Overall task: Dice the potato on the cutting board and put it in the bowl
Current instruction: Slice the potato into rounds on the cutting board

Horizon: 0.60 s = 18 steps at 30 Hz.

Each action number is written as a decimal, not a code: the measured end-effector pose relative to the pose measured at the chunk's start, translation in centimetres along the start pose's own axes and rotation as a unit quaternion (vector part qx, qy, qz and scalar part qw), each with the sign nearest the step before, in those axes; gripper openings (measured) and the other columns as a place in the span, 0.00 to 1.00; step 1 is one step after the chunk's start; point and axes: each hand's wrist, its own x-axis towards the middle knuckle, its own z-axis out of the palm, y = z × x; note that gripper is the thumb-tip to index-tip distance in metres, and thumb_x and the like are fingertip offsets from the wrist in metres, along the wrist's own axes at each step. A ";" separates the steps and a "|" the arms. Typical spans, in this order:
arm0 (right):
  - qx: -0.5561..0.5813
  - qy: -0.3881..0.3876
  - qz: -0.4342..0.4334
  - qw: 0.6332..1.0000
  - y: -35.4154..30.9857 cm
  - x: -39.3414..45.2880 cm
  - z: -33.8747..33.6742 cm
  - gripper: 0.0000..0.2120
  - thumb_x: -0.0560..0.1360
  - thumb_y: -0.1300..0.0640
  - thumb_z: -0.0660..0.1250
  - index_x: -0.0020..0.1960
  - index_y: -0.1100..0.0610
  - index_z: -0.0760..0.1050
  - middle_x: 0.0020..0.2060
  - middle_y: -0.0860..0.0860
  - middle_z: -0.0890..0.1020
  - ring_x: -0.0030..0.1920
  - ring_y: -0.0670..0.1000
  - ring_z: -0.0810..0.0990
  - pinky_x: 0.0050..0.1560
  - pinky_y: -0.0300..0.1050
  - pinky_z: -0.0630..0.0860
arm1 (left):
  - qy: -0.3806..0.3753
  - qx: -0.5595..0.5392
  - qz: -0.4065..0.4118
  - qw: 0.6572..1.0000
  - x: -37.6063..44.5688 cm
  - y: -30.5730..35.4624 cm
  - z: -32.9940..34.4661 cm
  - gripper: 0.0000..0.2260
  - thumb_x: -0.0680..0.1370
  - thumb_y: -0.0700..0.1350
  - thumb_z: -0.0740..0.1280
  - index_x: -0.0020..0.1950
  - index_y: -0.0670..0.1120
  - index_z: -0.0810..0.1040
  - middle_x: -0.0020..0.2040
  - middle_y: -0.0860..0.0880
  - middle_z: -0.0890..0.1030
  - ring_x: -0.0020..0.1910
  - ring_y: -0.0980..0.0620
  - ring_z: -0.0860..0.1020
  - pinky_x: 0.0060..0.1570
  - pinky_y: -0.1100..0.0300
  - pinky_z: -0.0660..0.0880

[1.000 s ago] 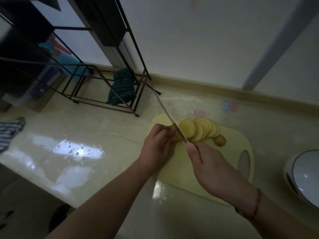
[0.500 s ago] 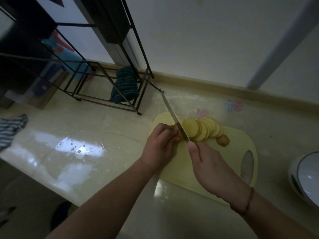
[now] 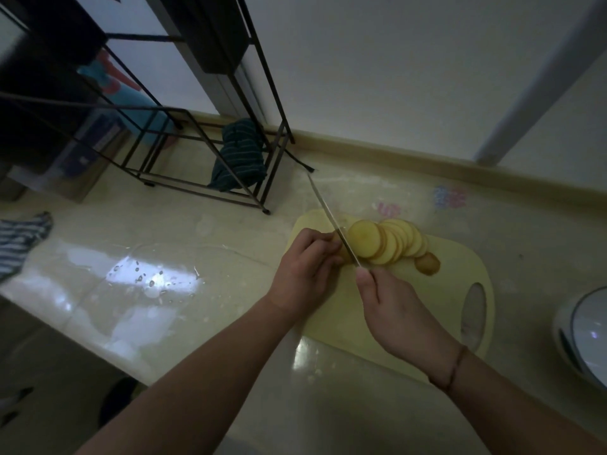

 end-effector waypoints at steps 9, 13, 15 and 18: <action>0.019 -0.014 0.034 0.999 2.2 -4.8 -0.4 0.21 0.76 0.38 0.46 0.38 0.51 0.66 0.28 0.50 0.74 0.32 0.47 0.74 0.34 0.41 0.66 | 0.003 0.005 -0.008 1.000 -0.3 -0.2 0.3 0.06 0.74 0.33 0.73 0.50 0.37 0.81 0.50 0.40 0.78 0.49 0.45 0.80 0.48 0.54 0.79; 0.016 -0.010 0.040 0.999 1.9 -2.5 0.1 0.18 0.80 0.43 0.48 0.39 0.52 0.66 0.31 0.49 0.75 0.33 0.45 0.73 0.33 0.40 0.65 | -0.003 -0.011 -0.002 1.000 -0.1 0.2 0.2 0.07 0.77 0.38 0.70 0.53 0.43 0.78 0.50 0.40 0.78 0.50 0.45 0.80 0.50 0.55 0.79; 0.012 -0.007 0.036 0.999 1.7 -1.7 0.0 0.18 0.81 0.44 0.49 0.40 0.54 0.68 0.33 0.49 0.75 0.36 0.48 0.75 0.37 0.47 0.66 | -0.007 -0.010 -0.007 1.000 0.1 0.2 0.2 0.07 0.77 0.38 0.70 0.54 0.43 0.78 0.51 0.40 0.78 0.51 0.46 0.80 0.50 0.56 0.79; 0.046 -0.027 0.072 0.996 1.6 -1.4 -0.7 0.21 0.80 0.41 0.50 0.42 0.56 0.70 0.32 0.49 0.75 0.33 0.49 0.74 0.33 0.45 0.66 | -0.015 0.010 -0.005 1.000 0.2 -0.2 0.1 0.06 0.77 0.38 0.70 0.53 0.38 0.80 0.51 0.40 0.78 0.49 0.46 0.79 0.48 0.55 0.78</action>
